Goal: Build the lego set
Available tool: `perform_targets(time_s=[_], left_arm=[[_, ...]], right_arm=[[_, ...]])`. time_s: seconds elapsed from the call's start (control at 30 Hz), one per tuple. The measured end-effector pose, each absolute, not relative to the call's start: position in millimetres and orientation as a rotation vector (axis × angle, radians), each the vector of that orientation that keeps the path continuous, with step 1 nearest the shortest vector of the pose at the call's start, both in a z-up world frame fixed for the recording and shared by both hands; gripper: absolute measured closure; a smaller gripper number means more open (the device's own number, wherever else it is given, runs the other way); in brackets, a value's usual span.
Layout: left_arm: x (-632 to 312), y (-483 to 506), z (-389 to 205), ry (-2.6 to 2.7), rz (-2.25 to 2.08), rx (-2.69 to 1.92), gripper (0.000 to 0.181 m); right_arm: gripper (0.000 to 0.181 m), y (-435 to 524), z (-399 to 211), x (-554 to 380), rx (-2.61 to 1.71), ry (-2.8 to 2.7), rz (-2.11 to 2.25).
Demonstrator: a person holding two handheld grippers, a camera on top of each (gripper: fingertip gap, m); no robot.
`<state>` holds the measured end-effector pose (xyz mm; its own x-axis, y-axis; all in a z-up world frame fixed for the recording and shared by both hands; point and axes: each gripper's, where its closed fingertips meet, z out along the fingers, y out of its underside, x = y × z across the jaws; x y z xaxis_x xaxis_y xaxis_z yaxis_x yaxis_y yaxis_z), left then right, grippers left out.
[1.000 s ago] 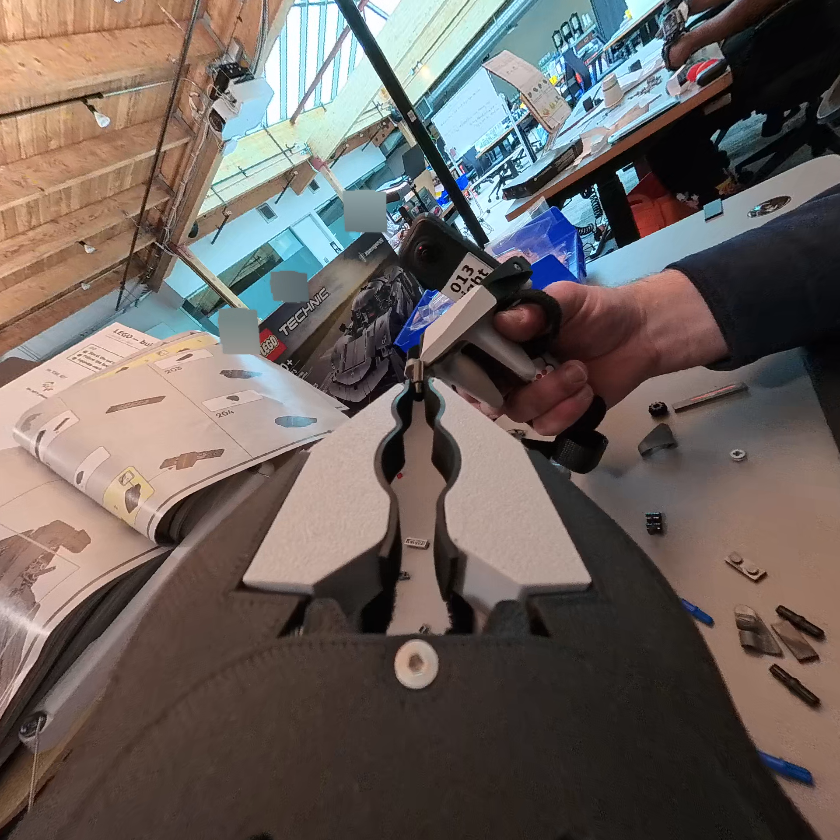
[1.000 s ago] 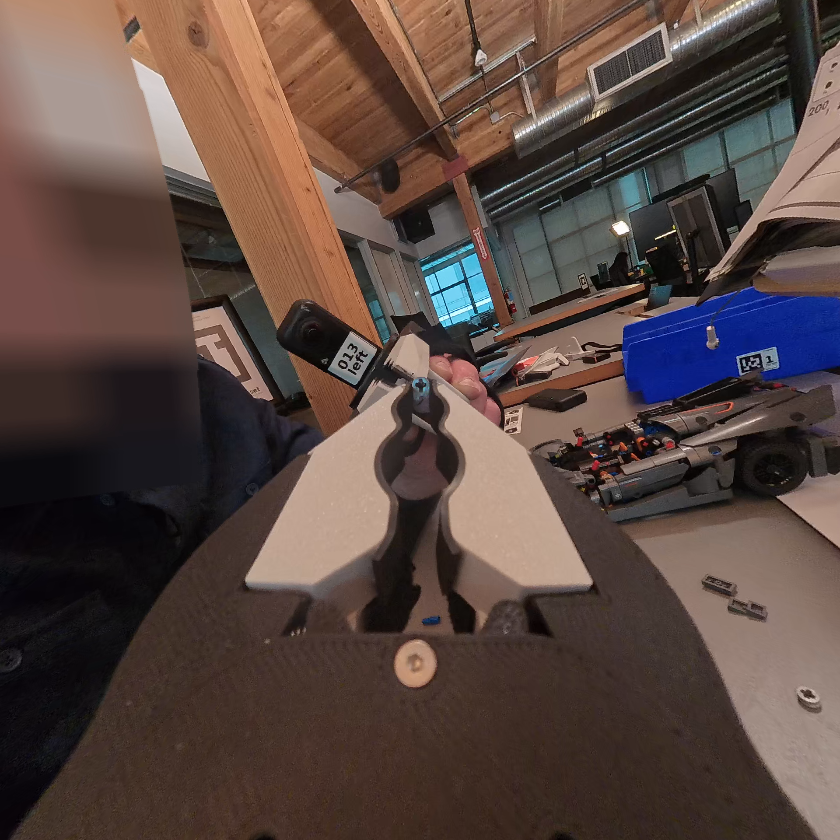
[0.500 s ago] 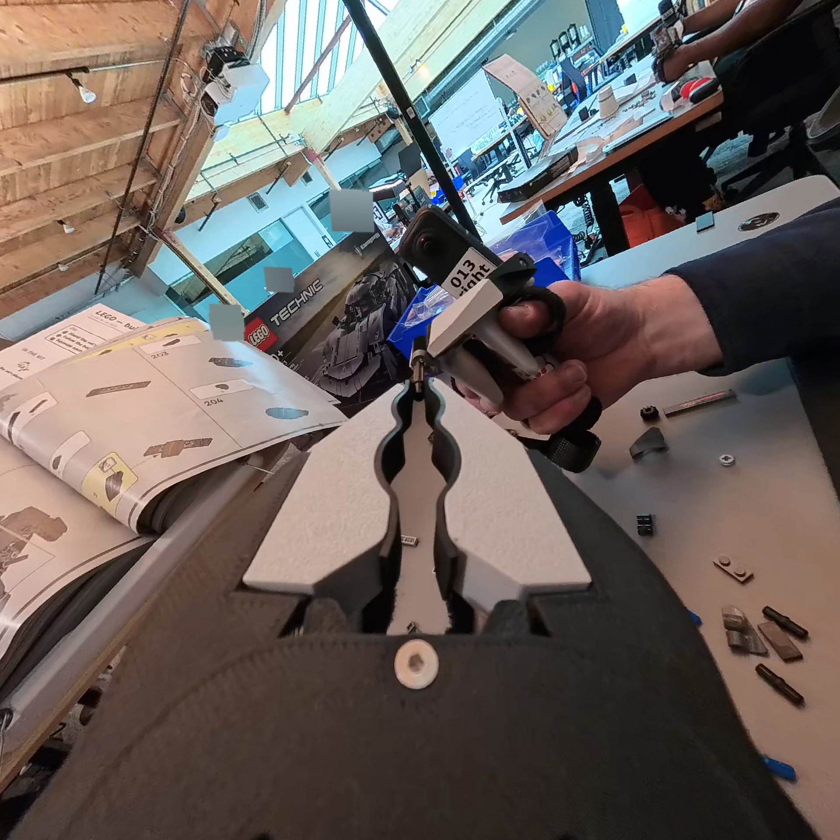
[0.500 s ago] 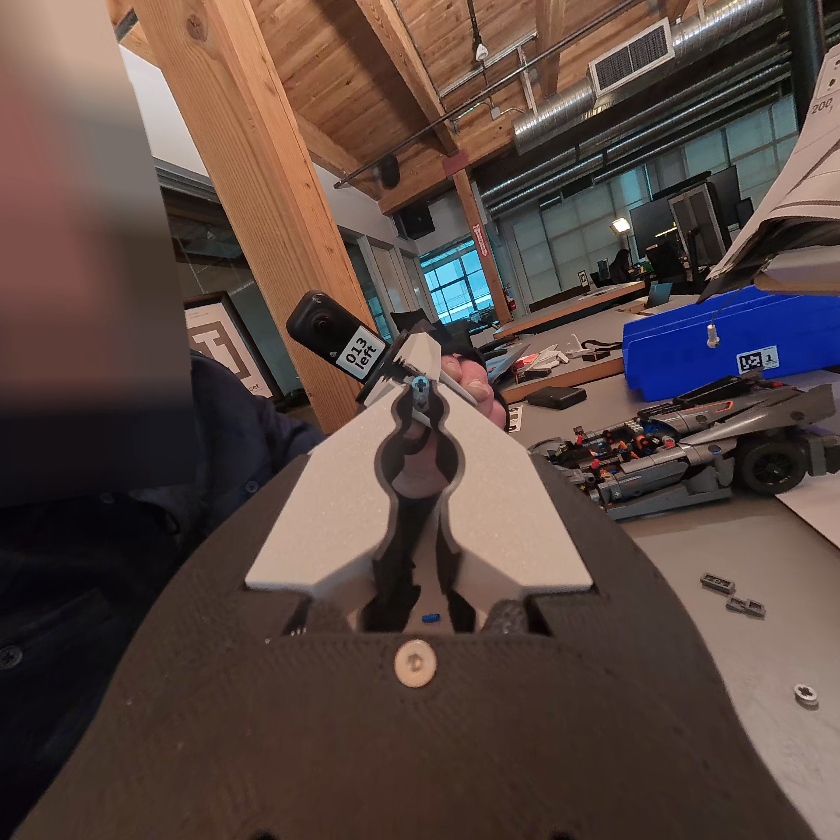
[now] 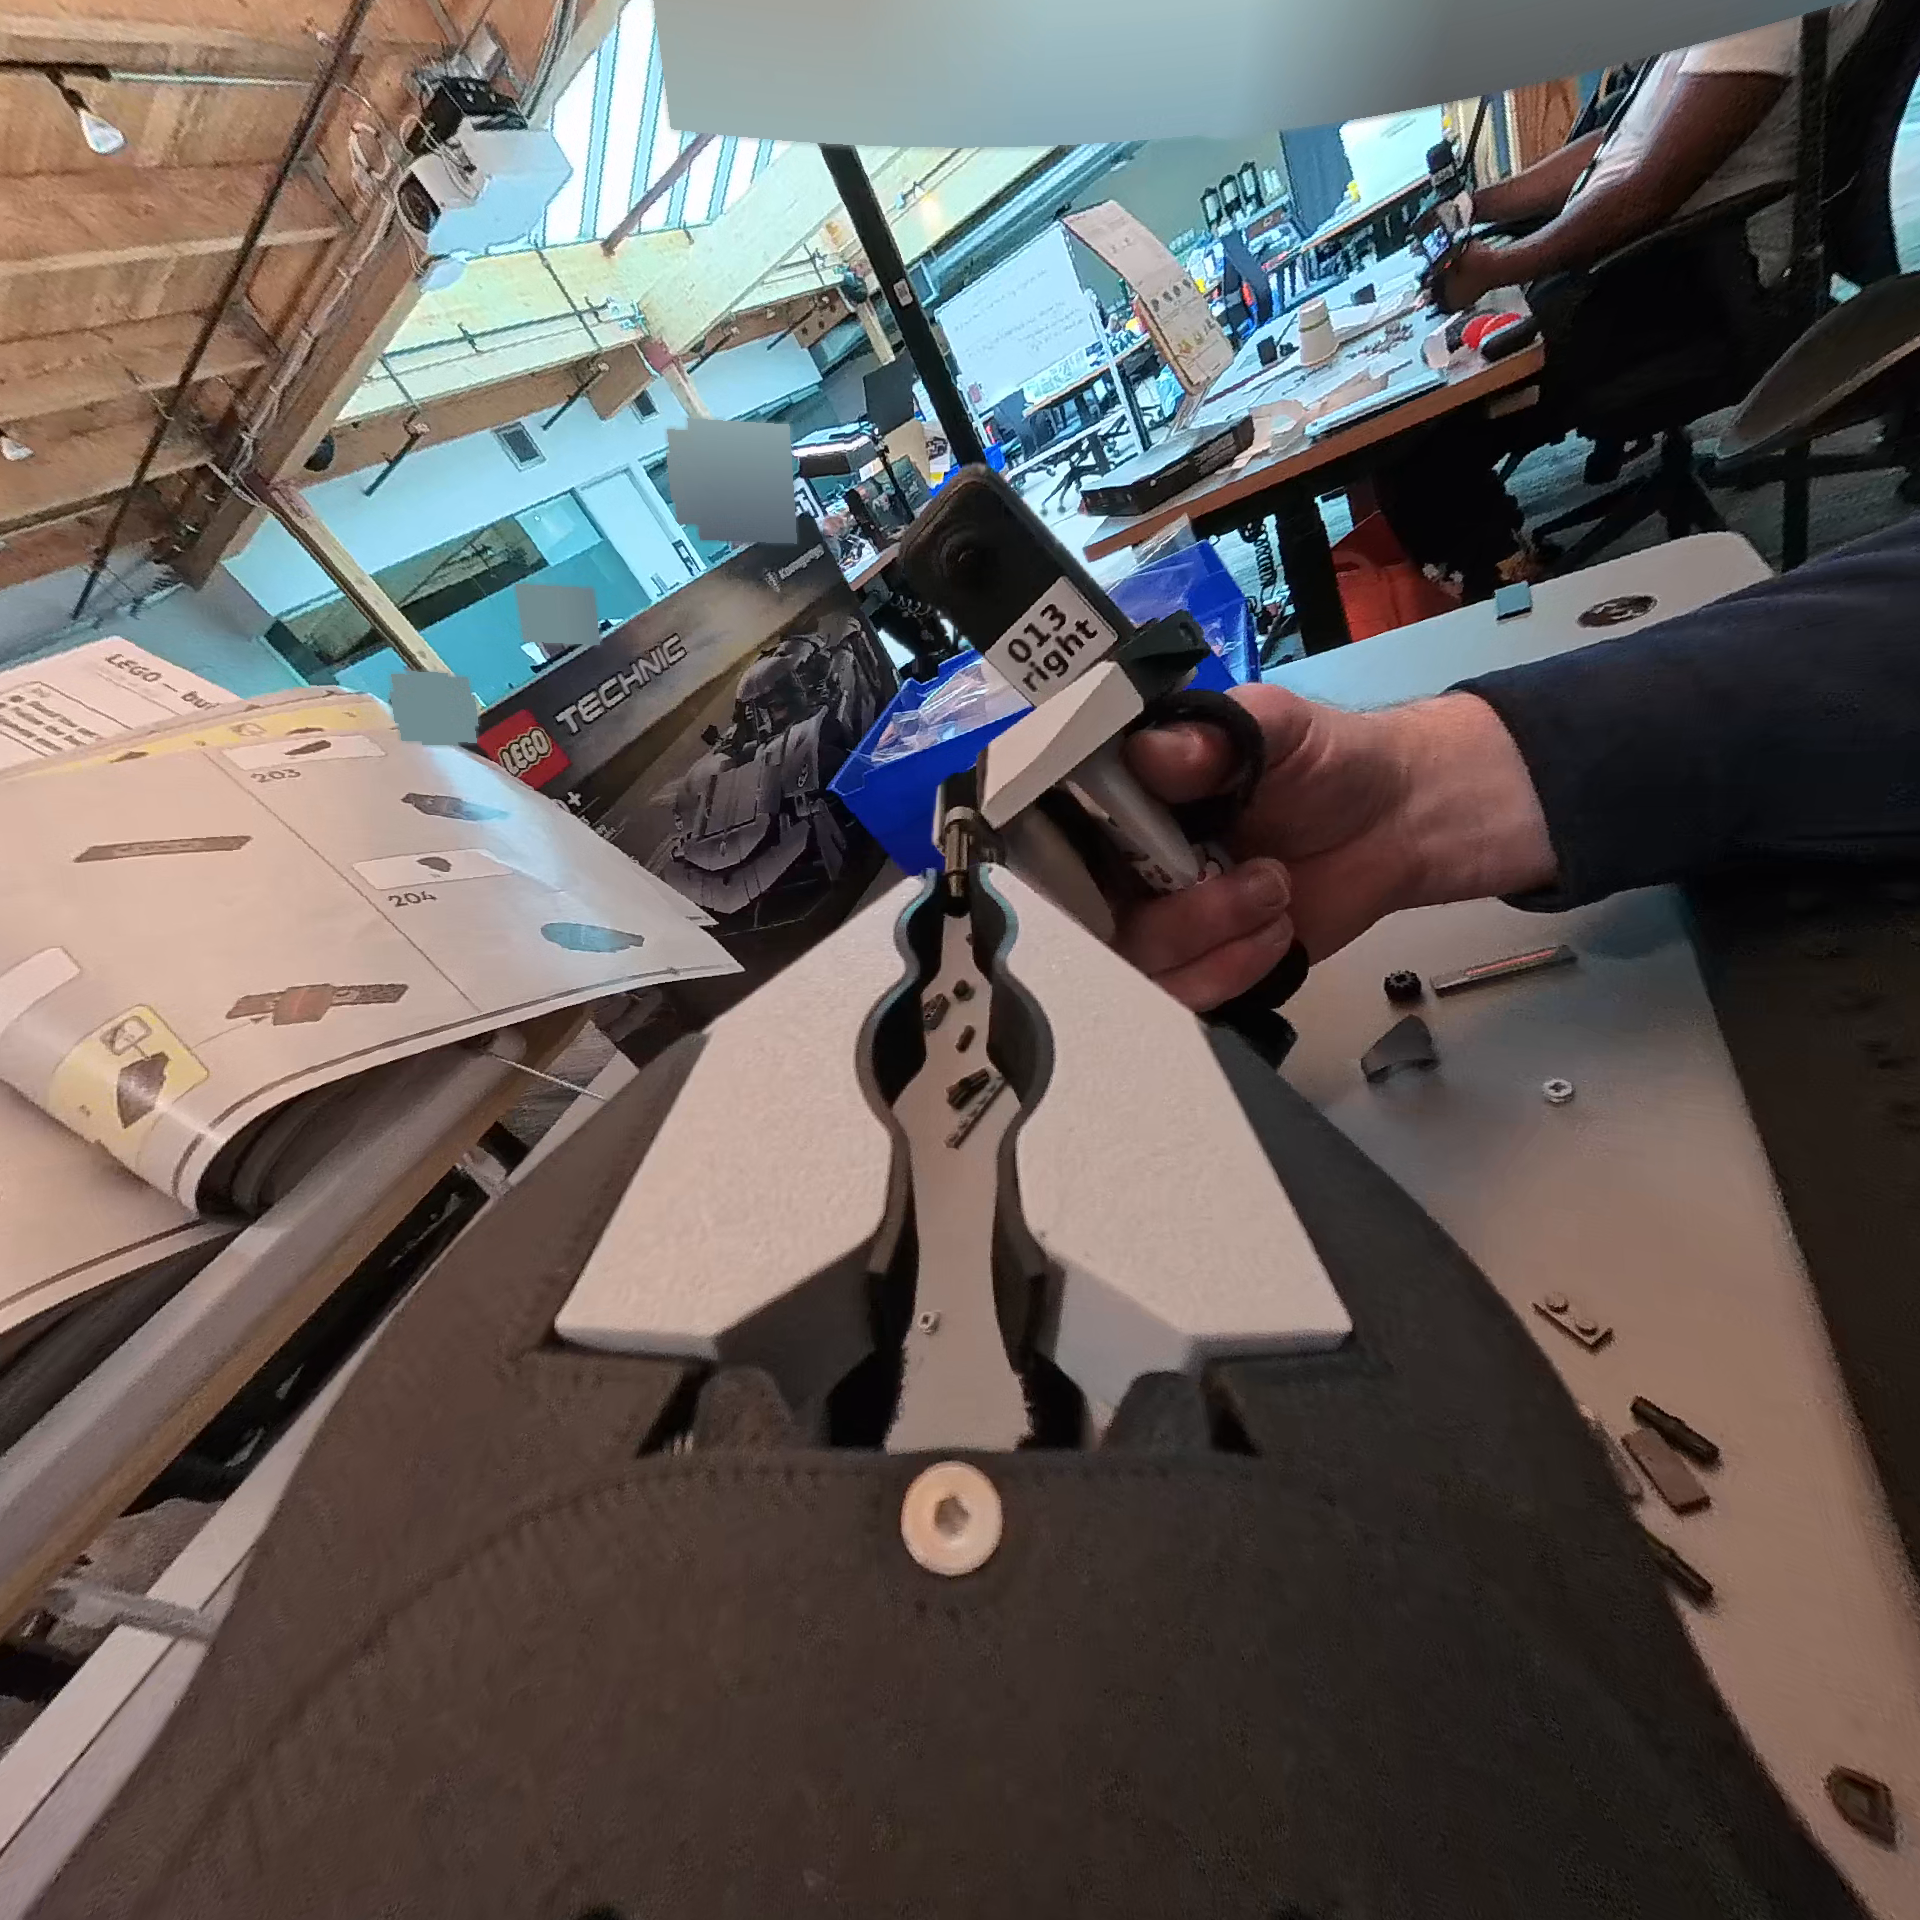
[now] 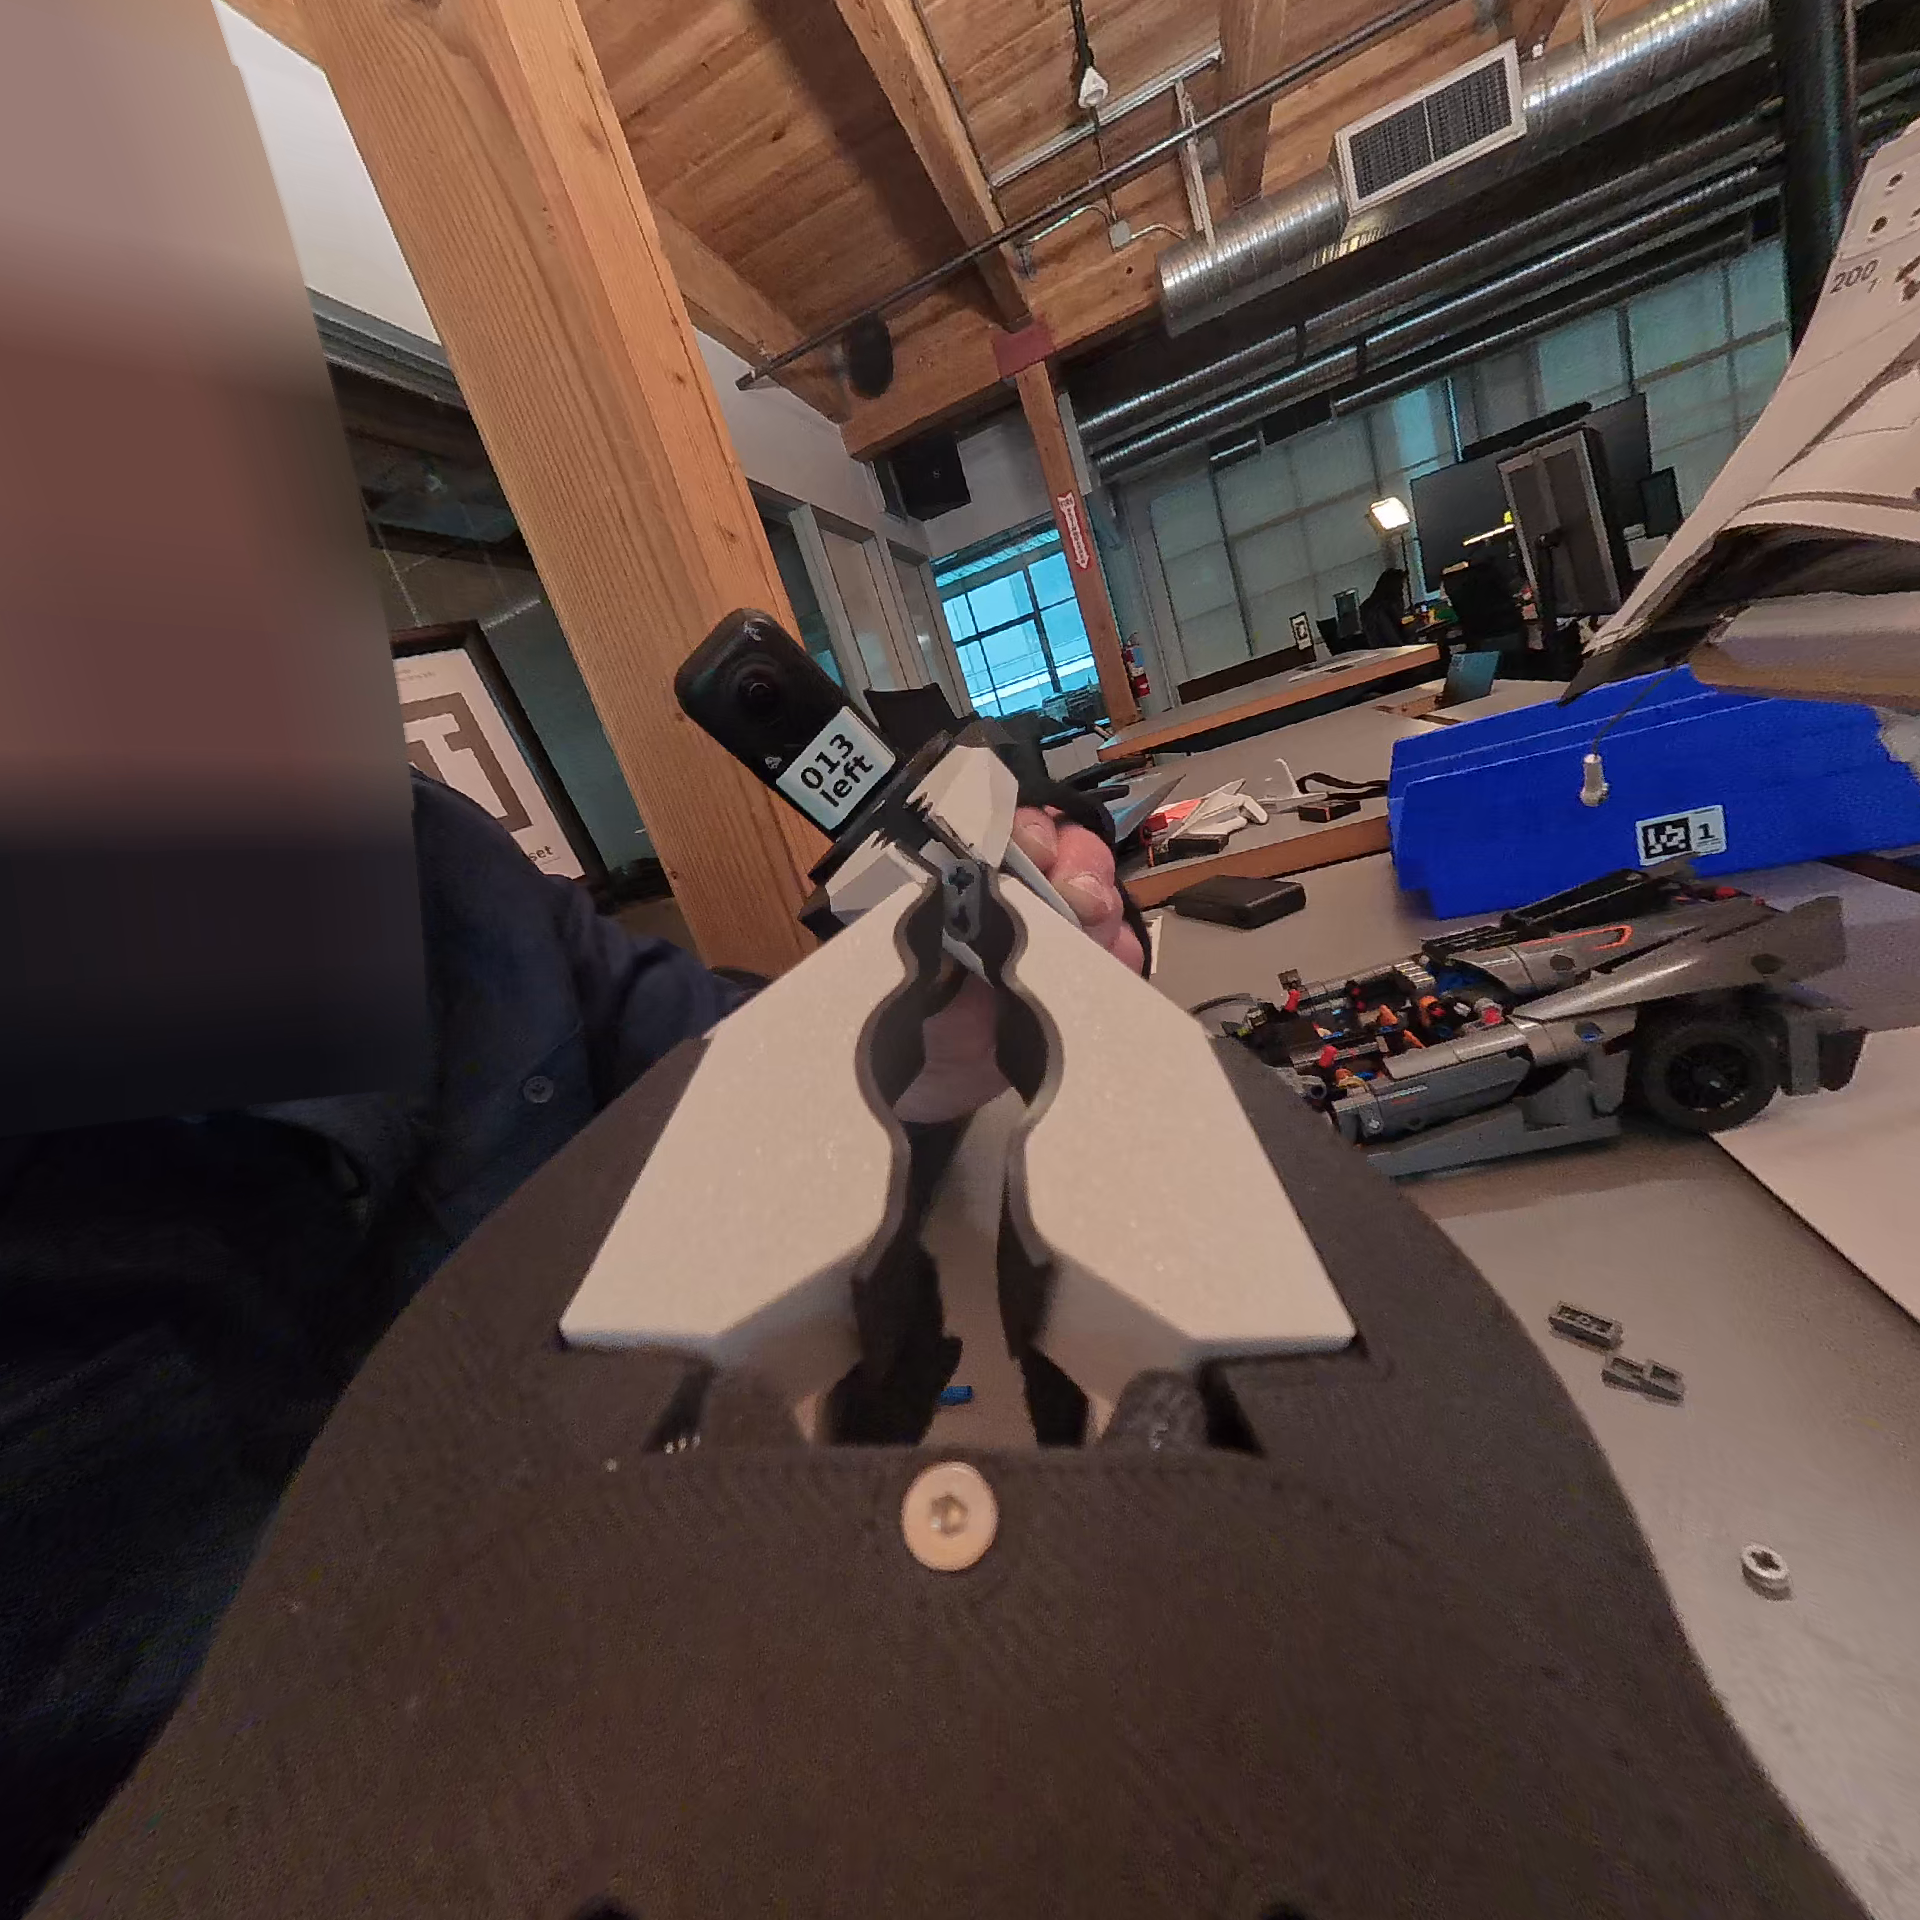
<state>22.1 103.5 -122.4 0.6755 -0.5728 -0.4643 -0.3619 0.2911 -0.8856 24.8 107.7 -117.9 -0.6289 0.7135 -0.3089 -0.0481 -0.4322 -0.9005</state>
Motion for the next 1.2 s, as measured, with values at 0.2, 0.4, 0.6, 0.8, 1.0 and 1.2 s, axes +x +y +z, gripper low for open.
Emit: perform_targets(time_s=[0.2, 0.4, 0.6, 0.8, 1.0, 1.2], left_arm=[[21.7, 104.0, -123.8, 0.871, -0.227, -1.333, 0.179], [21.6, 104.0, -124.1, 0.870, -0.251, -1.341, 0.179], [21.4, 104.1, -124.8, 0.875, -0.244, -1.345, 0.179], [21.4, 103.8, -124.9, 0.873, -0.264, -1.351, 0.179], [21.0, 104.1, -126.0, 0.865, -0.306, -1.362, 0.179], [20.6, 103.8, -126.7, 0.869, -0.318, -1.368, 0.179]], right_arm=[[0.177, 108.1, -119.2, 24.3, -0.961, -1.294, 2.071], [0.177, 107.6, -118.4, 24.6, -0.957, -1.286, 2.094], [0.177, 107.2, -118.1, 24.9, -0.953, -1.283, 2.103], [0.177, 106.7, -118.5, 25.0, -0.946, -1.304, 2.034], [0.178, 108.0, -121.2, 23.8, -0.952, -1.324, 1.957], [0.177, 107.6, -122.4, 23.0, -0.955, -1.338, 1.928]])
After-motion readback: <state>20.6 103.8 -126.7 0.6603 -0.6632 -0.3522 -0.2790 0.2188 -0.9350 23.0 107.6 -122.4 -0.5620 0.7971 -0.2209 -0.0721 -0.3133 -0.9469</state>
